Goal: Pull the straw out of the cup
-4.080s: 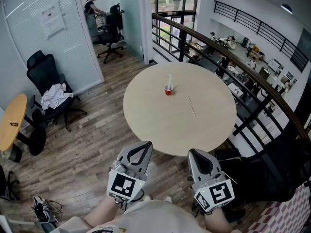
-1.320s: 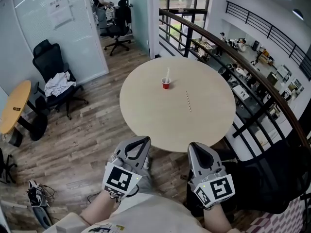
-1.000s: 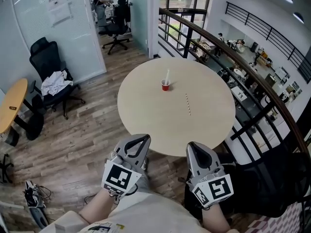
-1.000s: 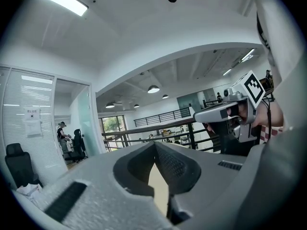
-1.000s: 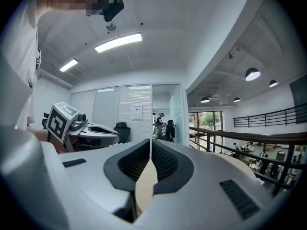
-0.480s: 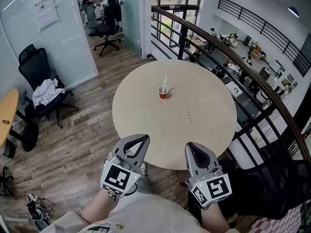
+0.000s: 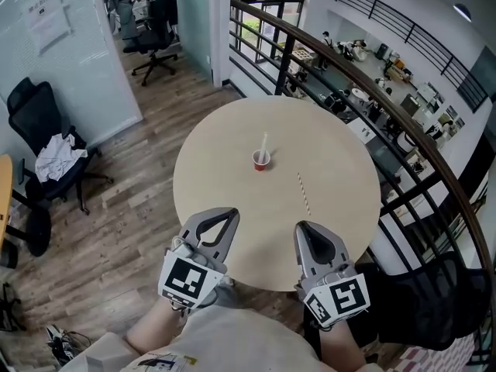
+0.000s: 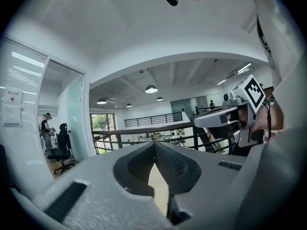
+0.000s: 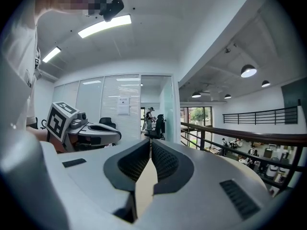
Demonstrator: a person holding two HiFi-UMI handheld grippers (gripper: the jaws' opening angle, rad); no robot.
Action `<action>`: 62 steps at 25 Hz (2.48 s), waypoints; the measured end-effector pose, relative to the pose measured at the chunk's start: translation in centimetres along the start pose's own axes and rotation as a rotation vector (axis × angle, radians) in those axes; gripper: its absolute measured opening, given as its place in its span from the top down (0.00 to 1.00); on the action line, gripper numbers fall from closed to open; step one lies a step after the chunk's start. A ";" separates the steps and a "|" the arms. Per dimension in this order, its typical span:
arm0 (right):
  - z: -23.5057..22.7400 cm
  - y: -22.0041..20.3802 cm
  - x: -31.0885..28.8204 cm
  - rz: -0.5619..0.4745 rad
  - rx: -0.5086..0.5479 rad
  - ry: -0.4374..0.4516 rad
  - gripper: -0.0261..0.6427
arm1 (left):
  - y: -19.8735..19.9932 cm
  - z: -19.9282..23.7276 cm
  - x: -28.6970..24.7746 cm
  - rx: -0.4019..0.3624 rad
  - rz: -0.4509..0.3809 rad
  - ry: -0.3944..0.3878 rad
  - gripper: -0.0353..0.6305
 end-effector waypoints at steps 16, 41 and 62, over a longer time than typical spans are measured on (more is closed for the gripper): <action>-3.0 1.2 -10.4 0.051 -0.004 -0.096 0.92 | -1.9 10.1 -6.8 0.083 0.019 -0.097 0.93; -10.9 0.6 -11.7 0.057 -0.108 -0.014 0.92 | 1.4 7.6 -11.9 0.074 0.052 -0.007 0.93; -15.0 -0.9 -21.6 0.099 -0.032 -0.026 0.76 | -0.1 13.6 -18.1 0.099 0.010 0.054 0.93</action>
Point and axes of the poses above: the fingertips, and each gripper's own axes: x backward along the fingers, z to its left, y out of its top, the point moved 10 cm from there along x, backward along the fingers, and after that the axes turned 3 degrees about x, right-handed, at the moved point
